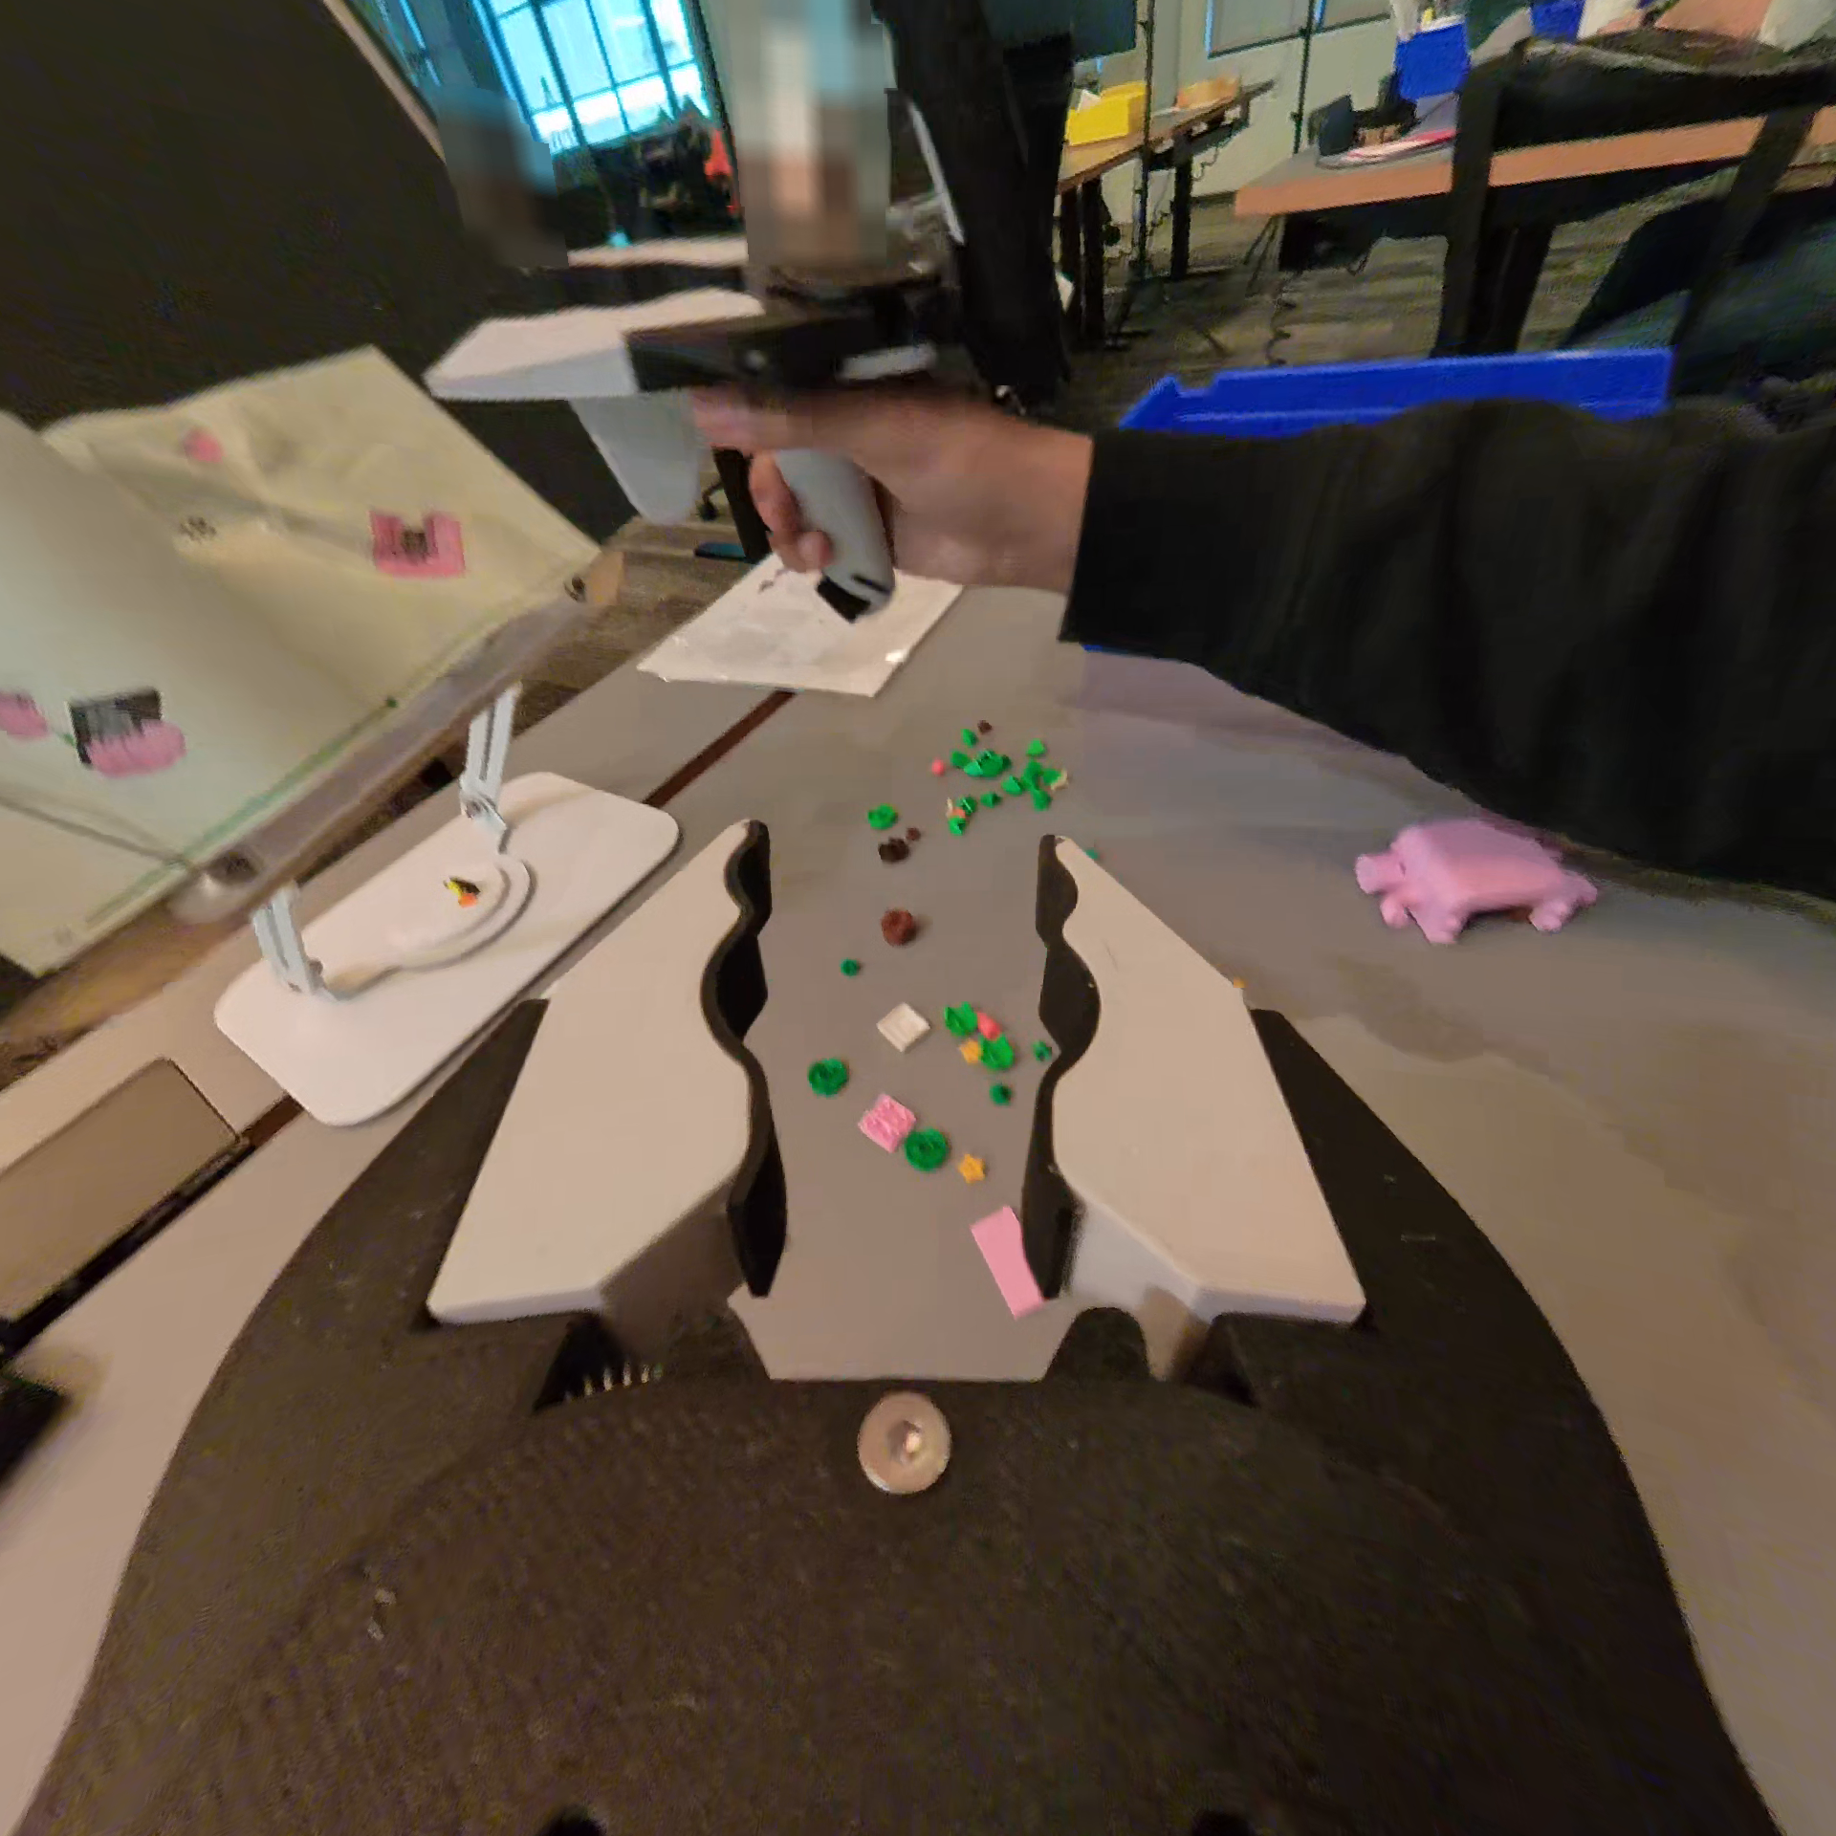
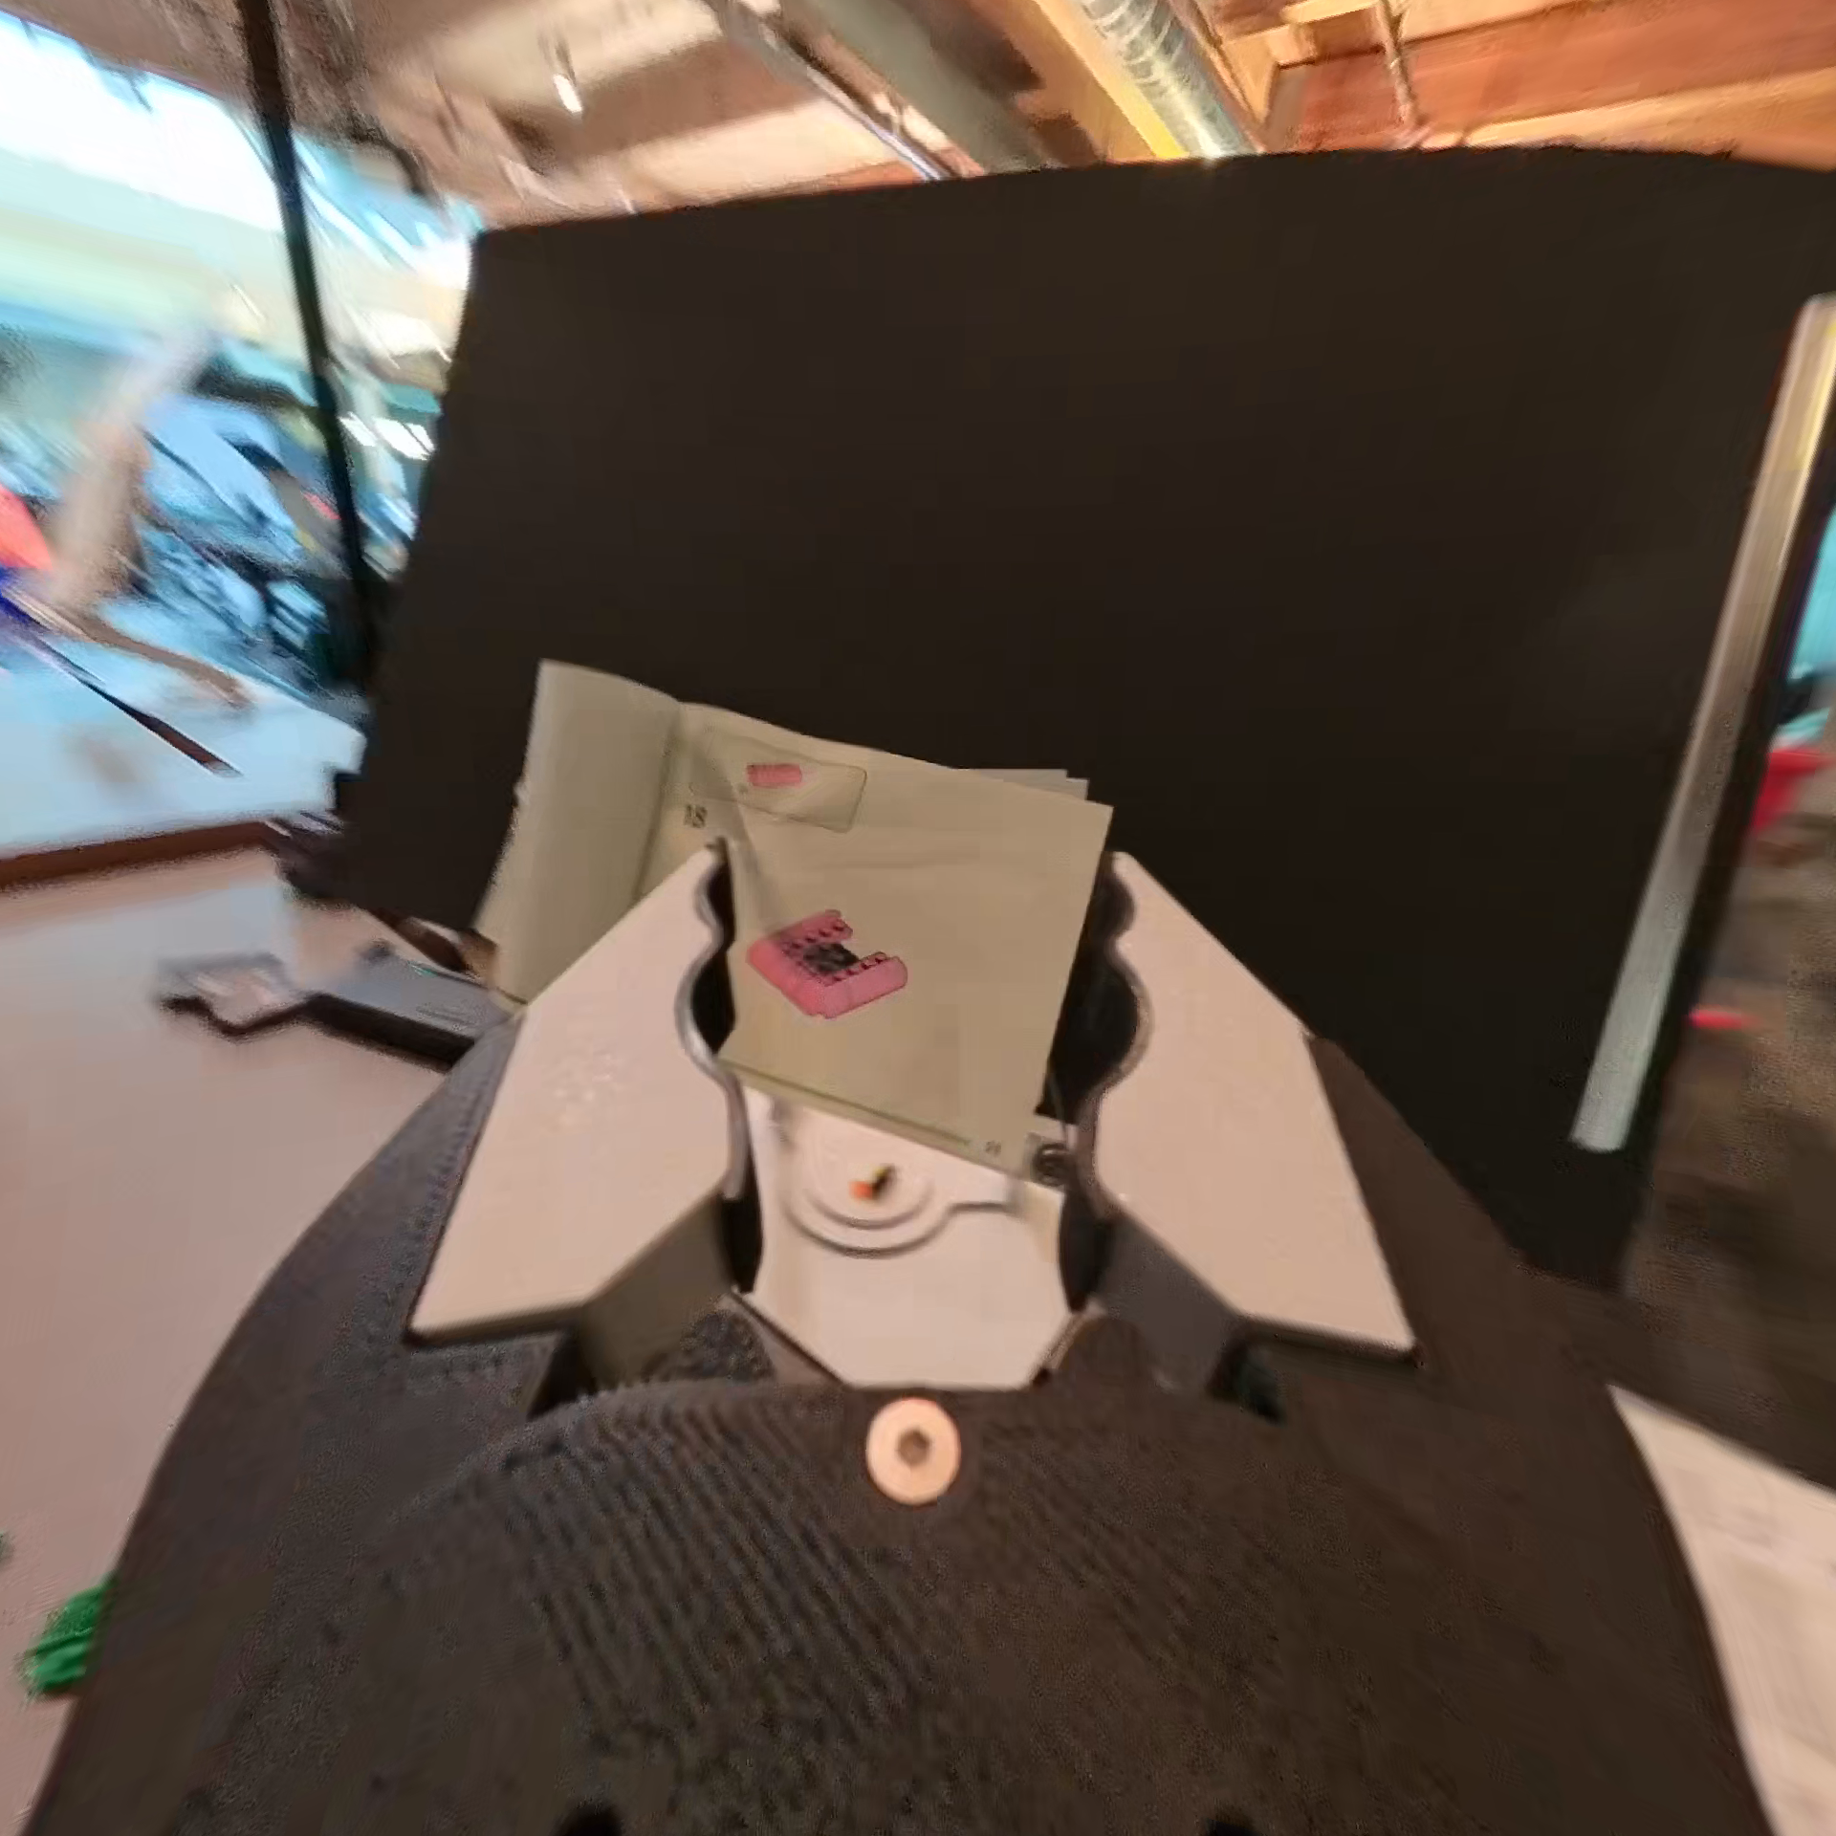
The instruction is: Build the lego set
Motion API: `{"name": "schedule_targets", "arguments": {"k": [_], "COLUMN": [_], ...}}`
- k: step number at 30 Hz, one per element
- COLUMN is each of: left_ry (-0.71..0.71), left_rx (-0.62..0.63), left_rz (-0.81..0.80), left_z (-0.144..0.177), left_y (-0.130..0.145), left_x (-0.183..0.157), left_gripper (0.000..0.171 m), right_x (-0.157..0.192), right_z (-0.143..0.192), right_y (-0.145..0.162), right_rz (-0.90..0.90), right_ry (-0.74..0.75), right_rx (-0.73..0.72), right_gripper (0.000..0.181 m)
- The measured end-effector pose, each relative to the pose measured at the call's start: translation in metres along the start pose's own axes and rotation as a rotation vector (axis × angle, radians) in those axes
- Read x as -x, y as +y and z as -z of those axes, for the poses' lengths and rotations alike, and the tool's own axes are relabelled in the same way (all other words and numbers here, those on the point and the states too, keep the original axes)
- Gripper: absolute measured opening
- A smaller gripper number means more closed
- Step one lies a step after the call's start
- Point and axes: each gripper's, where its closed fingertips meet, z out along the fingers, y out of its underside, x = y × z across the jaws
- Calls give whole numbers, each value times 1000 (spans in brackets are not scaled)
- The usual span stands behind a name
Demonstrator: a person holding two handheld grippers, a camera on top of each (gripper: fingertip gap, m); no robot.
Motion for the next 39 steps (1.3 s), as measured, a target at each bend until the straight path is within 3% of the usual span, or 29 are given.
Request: {"name": "schedule_targets", "arguments": {"k": [2, 5, 6, 9, 12, 14, 17, 21, 27, 31, 35, 39], "left_ry": [-31, -78, -89, -155, -340, -441, -370, -401, -380, -355, -347, -336], "left_rx": [-11, -44, -50, -32, 55, 95, 61, 89, 58, 38, 32, 49], "left_rz": [1, 37, 60, 111, 65, 93, 191, 245, 331, 334, 322, 318], "left_z": [-14, -32, -38, -53, -67, -75, -96, -110, -117, -120, -121, -121], "left_y": [-15, -33, -37, -38, -22, -13, -16, -8, 7, 11, 8, 11], "left_x": [14, 40, 48, 81, 131, 159, 164, 182, 189, 190, 189, 186], "left_gripper": [55, 58, 60, 63, 63, 44, 31, 15, 11, 4, 3, 3], "right_x": [-13, -20, -15, -9, -12, -17, -18, -19, -38, -13, -5, 5], "right_z": [2, -11, -15, -21, -23, -23, -25, -25, -13, -9, -14, -22], "right_y": [7, 43, 55, 75, 79, 81, 89, 96, 95, 87, 95, 85], "right_rz": [-176, -388, -424, -445, -385, -322, -287, -255, 8, 31, -110, -235], "right_ry": [-61, -112, -138, -150, -119, -83, -79, -95, 14, -76, -85, -131], "right_rx": [9, 180, 239, 323, 309, 294, 320, 353, 350, 319, 364, 327], "right_gripper": [85, 100, 98, 90, 86, 84, 80, 53, 0, 4, 59, 64]}}
